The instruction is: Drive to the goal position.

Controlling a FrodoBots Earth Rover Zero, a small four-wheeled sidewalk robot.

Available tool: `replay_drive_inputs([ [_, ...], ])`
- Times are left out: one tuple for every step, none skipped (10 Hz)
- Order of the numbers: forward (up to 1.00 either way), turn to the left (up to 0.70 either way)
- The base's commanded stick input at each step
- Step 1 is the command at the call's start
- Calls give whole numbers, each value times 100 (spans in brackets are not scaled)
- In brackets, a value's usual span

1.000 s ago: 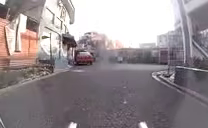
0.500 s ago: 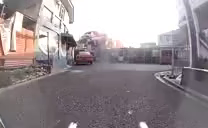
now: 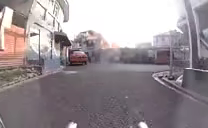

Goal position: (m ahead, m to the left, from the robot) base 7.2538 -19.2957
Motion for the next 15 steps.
replay_drive_inputs([
  [70, 0],
  [70, 0],
  [70, 0],
  [70, 0],
  [70, 0],
  [70, 0],
  [70, 0],
  [70, 0],
  [70, 0],
  [70, 0],
  [70, 0],
  [70, 0],
  [70, 0],
  [70, -4],
  [70, -10],
])
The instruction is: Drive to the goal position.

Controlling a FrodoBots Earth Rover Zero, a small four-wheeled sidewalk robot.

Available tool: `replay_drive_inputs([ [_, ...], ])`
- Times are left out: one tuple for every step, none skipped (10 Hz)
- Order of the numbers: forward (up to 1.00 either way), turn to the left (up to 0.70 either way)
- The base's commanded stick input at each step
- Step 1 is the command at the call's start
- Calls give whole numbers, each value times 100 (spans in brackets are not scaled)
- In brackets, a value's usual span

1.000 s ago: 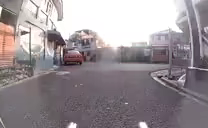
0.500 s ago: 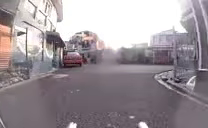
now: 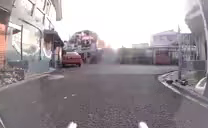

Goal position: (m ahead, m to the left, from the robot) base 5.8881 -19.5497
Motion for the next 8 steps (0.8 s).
replay_drive_inputs([
  [70, -16],
  [70, -15],
  [70, -5],
  [70, 0],
  [70, 0],
  [70, 0],
  [70, 0],
  [70, -1],
])
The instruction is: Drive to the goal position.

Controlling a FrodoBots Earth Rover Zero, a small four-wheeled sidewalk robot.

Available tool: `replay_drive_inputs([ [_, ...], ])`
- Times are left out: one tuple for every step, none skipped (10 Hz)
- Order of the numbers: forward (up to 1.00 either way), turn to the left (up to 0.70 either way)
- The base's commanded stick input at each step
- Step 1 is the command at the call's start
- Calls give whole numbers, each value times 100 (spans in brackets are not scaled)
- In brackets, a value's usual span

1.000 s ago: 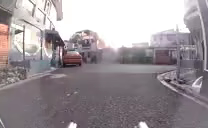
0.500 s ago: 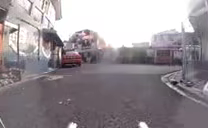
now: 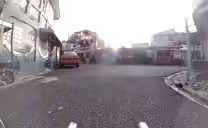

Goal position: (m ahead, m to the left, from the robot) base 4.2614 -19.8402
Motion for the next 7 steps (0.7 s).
replay_drive_inputs([
  [70, -2],
  [70, -21],
  [70, -29],
  [70, -32],
  [70, -31],
  [70, -23],
  [70, -5],
])
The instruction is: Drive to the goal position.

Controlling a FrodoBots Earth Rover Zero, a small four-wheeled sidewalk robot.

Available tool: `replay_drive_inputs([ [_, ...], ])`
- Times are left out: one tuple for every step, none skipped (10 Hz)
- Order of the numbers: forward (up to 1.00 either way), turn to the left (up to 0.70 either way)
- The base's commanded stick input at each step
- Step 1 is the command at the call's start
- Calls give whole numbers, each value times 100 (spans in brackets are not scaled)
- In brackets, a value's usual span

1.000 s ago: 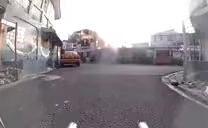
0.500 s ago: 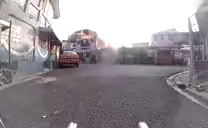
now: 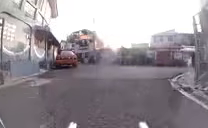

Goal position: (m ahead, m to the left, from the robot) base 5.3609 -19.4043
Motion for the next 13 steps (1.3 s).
replay_drive_inputs([
  [70, 0],
  [70, 0],
  [70, 0],
  [70, 0],
  [70, -1],
  [70, -5],
  [70, -16],
  [70, -35],
  [70, -35],
  [70, -35],
  [70, -35],
  [70, -35],
  [70, -29],
])
